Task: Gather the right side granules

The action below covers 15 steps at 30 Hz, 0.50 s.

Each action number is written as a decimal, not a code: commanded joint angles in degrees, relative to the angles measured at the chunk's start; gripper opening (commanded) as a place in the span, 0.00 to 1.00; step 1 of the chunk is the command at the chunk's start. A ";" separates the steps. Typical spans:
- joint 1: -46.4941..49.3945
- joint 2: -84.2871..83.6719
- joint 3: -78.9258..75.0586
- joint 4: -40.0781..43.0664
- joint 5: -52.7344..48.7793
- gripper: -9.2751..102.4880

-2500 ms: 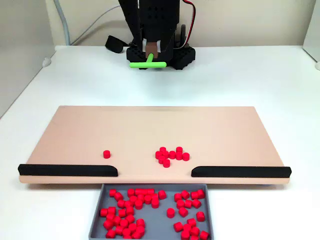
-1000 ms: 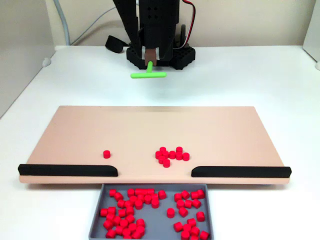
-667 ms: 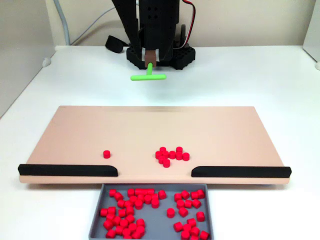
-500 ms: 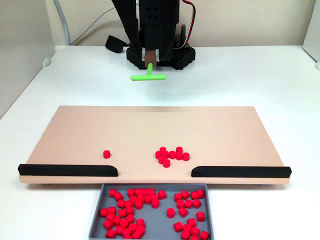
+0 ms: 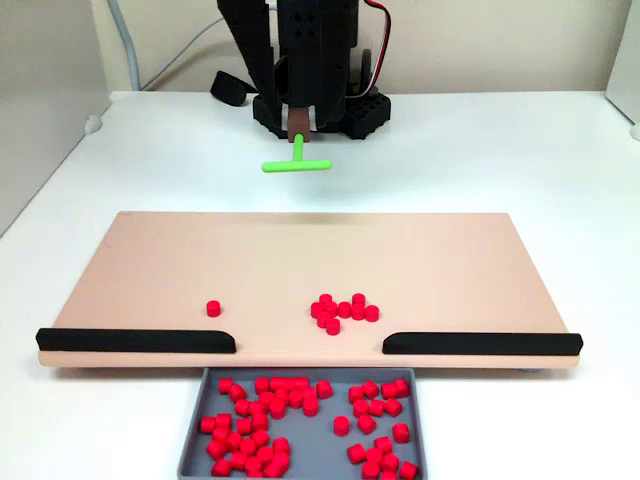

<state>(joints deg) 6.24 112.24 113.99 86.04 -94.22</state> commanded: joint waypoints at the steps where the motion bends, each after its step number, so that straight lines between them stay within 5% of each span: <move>1: 1.05 -0.26 -1.32 -0.35 -2.02 0.08; 8: 4.75 -3.69 -5.98 -0.35 -9.58 0.08; 15: 11.07 -10.28 -13.18 -0.35 -30.85 0.08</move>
<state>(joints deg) 15.12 103.27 105.12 85.96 -116.28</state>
